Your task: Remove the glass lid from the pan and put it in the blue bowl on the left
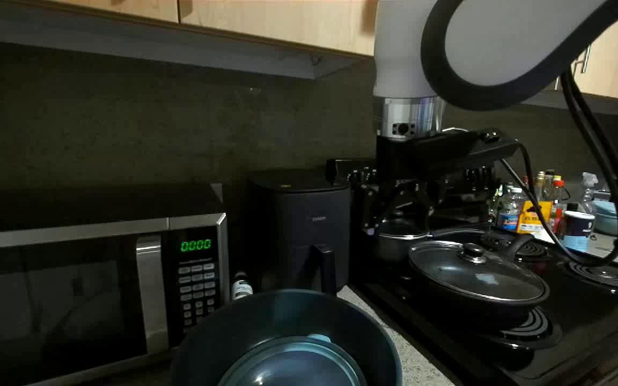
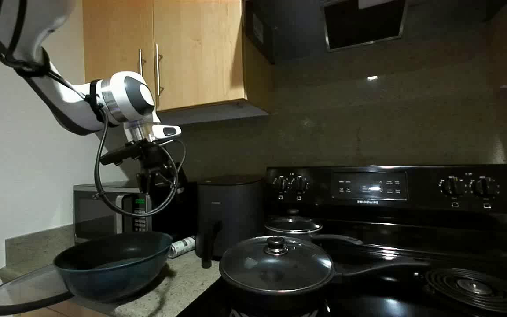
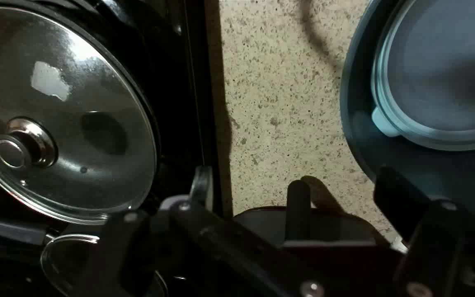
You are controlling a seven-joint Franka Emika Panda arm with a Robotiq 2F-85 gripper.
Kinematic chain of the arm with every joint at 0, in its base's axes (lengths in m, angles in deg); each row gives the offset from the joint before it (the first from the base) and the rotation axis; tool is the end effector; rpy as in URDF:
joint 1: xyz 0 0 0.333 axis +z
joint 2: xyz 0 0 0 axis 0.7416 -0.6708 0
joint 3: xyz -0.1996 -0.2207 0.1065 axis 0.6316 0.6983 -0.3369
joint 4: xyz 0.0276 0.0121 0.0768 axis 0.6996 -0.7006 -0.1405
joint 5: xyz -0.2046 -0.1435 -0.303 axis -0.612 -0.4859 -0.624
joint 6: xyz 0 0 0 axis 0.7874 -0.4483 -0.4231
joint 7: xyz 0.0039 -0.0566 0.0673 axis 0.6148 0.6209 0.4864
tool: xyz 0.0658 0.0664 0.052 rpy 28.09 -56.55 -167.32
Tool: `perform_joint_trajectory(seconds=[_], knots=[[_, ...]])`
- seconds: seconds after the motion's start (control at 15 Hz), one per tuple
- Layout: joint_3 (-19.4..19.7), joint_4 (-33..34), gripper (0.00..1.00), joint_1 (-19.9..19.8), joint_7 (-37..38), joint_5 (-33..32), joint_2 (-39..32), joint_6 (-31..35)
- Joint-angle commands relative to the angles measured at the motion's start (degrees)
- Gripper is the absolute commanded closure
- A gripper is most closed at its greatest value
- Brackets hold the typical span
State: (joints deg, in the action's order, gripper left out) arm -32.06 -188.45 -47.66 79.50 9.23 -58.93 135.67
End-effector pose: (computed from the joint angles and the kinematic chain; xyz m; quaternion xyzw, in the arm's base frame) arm 0.4573 0.1971 0.4479 0.9893 -0.0238 0.1051 0.0985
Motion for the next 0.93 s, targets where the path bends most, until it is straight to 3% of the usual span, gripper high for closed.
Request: perform_joint_trajectory(seconds=[0.0, 0.2, 0.4, 0.87], knots=[[2.8, 0.1, 0.0, 2.9, 0.5, -0.7, -0.2, -0.3], [2.8, 0.1, 0.0, 2.9, 0.5, -0.7, -0.2, -0.3], [6.1, -2.9, 0.0, 3.3, 1.1, 2.1, 1.3, -0.2], [13.5, -17.1, 0.0, 1.0, 9.5, 6.7, 9.7, -3.4]])
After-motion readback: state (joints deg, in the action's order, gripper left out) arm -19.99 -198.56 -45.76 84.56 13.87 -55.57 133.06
